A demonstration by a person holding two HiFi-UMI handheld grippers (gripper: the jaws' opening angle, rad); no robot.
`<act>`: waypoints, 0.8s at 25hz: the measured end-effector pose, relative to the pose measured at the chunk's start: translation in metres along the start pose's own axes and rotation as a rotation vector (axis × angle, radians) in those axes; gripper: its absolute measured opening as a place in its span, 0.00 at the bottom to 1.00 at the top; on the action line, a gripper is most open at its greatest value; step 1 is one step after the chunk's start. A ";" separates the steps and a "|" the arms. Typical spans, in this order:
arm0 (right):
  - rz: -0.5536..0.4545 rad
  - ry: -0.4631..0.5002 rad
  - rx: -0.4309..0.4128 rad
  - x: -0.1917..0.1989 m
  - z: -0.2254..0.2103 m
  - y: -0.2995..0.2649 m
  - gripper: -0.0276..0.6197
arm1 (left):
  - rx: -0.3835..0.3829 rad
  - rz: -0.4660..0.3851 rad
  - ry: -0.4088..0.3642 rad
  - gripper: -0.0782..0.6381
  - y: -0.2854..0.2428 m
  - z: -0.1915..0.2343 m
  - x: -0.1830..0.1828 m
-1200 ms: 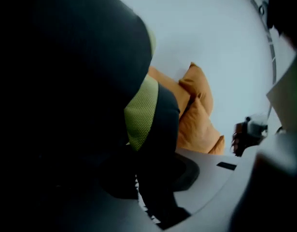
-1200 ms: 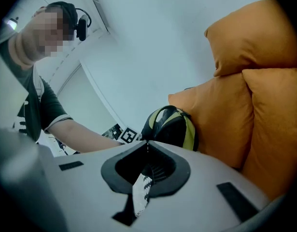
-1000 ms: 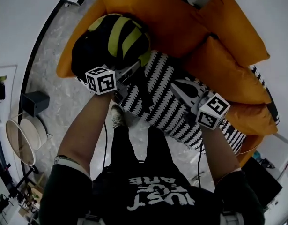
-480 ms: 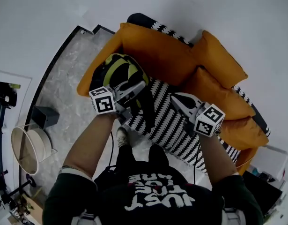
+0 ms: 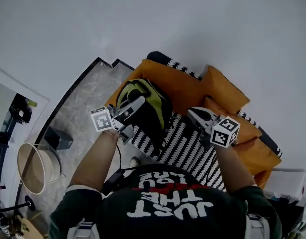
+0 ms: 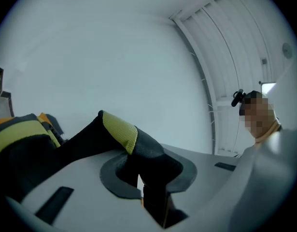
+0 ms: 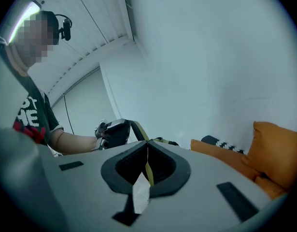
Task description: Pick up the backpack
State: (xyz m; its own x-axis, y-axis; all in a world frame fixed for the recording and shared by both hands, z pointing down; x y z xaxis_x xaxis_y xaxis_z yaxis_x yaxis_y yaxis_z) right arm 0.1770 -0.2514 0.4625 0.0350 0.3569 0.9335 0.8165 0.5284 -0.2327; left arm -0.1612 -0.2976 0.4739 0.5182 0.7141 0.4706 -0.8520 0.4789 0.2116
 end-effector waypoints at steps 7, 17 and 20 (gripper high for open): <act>-0.096 0.088 0.051 -0.073 0.007 0.016 0.09 | 0.139 0.021 -0.194 0.21 -0.040 -0.096 -0.078; -0.247 0.174 0.069 -0.165 0.012 0.029 0.09 | 0.198 0.043 -0.419 0.21 -0.071 -0.214 -0.180; -0.292 0.207 0.056 -0.172 0.015 0.040 0.09 | 0.183 0.004 -0.490 0.21 -0.070 -0.240 -0.181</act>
State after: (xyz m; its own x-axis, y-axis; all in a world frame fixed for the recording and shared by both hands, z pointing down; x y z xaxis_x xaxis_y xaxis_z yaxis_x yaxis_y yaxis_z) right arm 0.1948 -0.2808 0.2884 -0.0745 0.0237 0.9969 0.7767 0.6284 0.0431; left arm -0.1774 -0.3381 0.1683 0.4568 0.3715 0.8083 -0.8756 0.3481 0.3349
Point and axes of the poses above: the fingertips, and each gripper's own axes: y backward along the fingers, z to its left, x out of its underside, the point moved 10 cm from there along y, backward along the fingers, and after that the axes turned 9 degrees about y, right-handed, at the moved point
